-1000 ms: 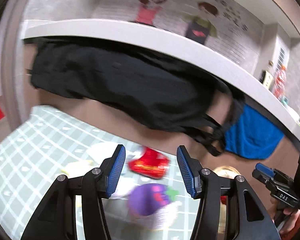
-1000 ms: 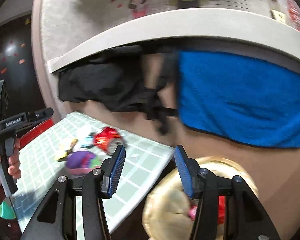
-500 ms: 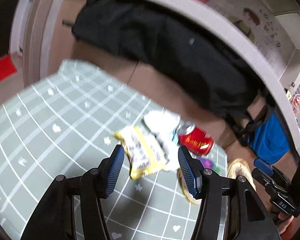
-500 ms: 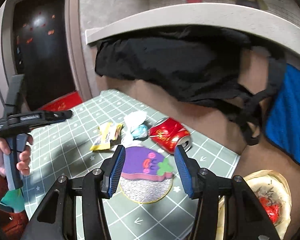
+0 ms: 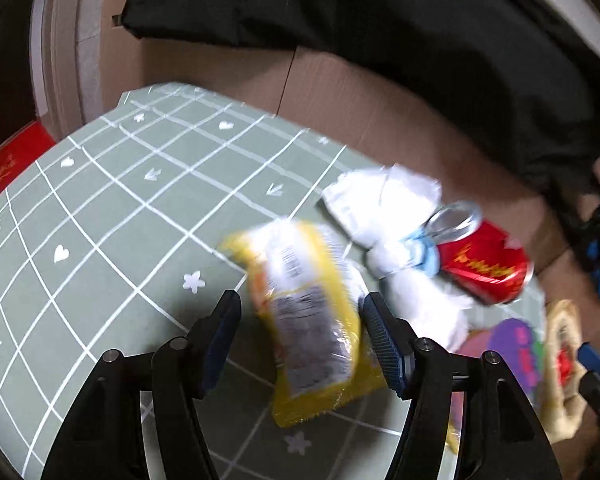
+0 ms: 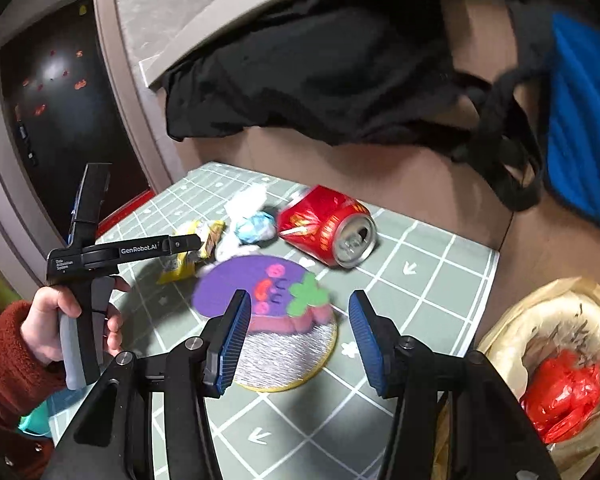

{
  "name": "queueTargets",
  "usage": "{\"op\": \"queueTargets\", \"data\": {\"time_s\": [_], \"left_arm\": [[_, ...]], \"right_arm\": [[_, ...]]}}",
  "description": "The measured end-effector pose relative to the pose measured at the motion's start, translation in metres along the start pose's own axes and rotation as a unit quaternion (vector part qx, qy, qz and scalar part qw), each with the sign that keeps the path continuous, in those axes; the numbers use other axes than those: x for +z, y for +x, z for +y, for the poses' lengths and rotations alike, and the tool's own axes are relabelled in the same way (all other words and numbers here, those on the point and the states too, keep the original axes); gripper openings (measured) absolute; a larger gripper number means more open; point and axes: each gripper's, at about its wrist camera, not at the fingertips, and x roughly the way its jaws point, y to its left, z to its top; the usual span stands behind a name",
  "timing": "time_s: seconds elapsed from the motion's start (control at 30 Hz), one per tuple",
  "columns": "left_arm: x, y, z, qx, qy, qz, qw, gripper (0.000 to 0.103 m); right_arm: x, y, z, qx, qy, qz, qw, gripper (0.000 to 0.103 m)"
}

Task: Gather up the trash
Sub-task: 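Grasp the yellow snack bag with the left gripper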

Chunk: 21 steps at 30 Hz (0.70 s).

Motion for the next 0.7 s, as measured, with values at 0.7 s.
{"op": "queueTargets", "data": {"time_s": [0.7], "left_arm": [[-0.019,-0.071,0.030,-0.038,-0.009,-0.055,0.9977,0.039]], "right_arm": [[0.030,0.031,0.042,0.023,-0.049,0.013,0.998,0.048]]}}
